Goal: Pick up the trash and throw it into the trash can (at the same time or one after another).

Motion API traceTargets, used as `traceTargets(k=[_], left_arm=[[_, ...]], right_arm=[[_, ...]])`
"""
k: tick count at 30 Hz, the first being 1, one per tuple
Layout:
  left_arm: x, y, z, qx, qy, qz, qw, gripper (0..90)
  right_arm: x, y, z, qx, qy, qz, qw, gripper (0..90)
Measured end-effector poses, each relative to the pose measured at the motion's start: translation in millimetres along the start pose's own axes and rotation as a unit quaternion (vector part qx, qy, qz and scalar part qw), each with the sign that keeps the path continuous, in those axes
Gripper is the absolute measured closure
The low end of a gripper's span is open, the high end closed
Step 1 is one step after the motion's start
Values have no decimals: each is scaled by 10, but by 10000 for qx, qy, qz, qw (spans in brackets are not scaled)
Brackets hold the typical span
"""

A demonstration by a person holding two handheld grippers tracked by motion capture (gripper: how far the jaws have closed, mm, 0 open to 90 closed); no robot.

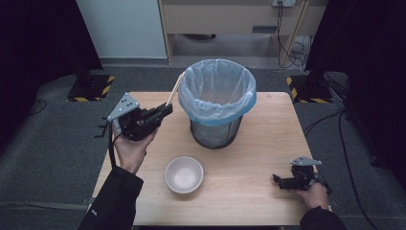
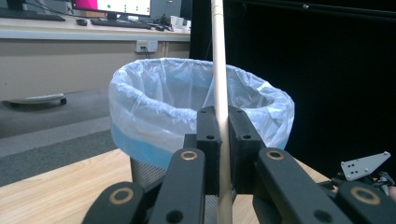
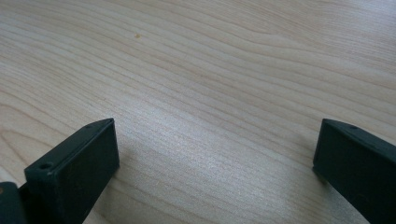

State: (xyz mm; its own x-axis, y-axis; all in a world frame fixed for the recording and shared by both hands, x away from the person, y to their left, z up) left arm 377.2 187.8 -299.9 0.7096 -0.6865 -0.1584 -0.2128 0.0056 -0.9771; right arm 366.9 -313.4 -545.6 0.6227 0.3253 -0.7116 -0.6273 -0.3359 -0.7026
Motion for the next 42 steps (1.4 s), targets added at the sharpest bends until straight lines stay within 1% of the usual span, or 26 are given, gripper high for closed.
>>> traceTargets(k=[11,17,19,32,38,42], left_arm=[[143,-162,-97,114,71,-71,9999,842],[199,-240,-137,138,100,-93,9998,843],[231,-291,-157,164,106,-104,9998,842],[361,-516,-193,202,116,-184,9996,843],[430,-585,-198,250,96,-168,9995,843],[482,-619,-187,220,72,-165,9996,842]], right_arm=[[1,0,-1,-6,-2,-3,10000,3],[1,0,-1,-5,-2,-3,10000,3],[0,0,1,3,-2,3,10000,3],[0,-1,0,-3,0,3,10000,4],[0,-1,1,4,4,6,10000,3],[1,-1,2,17,4,-1,10000,3]])
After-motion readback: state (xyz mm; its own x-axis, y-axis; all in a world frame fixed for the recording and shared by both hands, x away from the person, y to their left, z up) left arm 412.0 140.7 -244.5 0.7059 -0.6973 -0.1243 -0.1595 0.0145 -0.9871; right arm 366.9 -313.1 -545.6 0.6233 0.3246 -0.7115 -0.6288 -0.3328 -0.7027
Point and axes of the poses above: each handheld gripper's, and its own axes: x roughly forward along the jaws, y roughly out of its underside, z roughly to its left, the point moved 1 cm from there along x, roughly forward along the jaws, and after that the axes turned 1 degree about y, right-handed, at the moved point
